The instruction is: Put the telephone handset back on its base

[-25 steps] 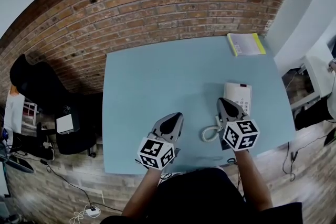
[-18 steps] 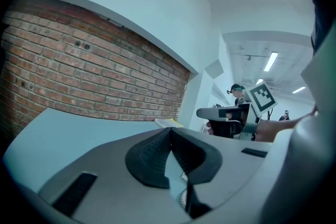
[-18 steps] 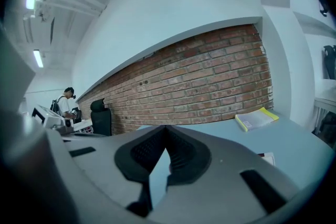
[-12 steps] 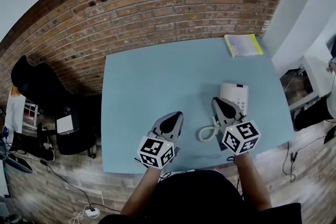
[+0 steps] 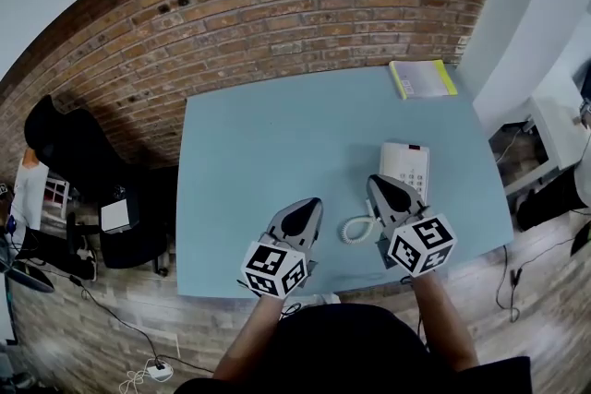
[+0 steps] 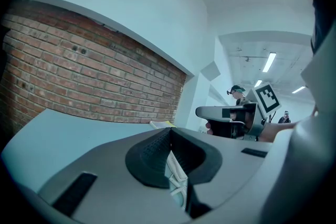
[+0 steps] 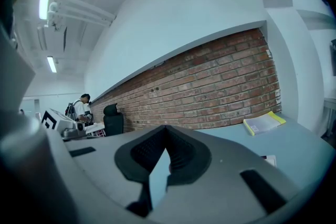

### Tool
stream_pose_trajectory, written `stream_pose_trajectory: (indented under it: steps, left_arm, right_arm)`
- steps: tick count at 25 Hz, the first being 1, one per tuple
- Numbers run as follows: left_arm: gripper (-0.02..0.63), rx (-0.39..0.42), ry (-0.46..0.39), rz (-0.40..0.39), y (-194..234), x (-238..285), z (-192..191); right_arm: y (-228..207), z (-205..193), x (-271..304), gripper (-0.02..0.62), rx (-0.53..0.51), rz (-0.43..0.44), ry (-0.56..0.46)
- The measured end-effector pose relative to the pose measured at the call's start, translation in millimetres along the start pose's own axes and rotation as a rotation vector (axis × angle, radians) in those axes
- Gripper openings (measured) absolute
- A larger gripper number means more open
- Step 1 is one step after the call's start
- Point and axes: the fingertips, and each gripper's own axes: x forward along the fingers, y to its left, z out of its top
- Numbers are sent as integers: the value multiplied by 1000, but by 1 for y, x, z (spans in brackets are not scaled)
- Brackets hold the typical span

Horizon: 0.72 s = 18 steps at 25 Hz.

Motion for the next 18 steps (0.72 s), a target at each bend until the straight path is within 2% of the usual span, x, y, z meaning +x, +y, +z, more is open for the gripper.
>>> stream_pose_trajectory:
  steps: [7,18]
  left_arm:
    - [9,43,-2,1,-24,-8,1]
    - [9,74,-27,25,-63,-31,1]
  right_arm:
    - [10,3,-23,12,-8,45,-18]
    - [19,11,-76,12,-16,53,-48]
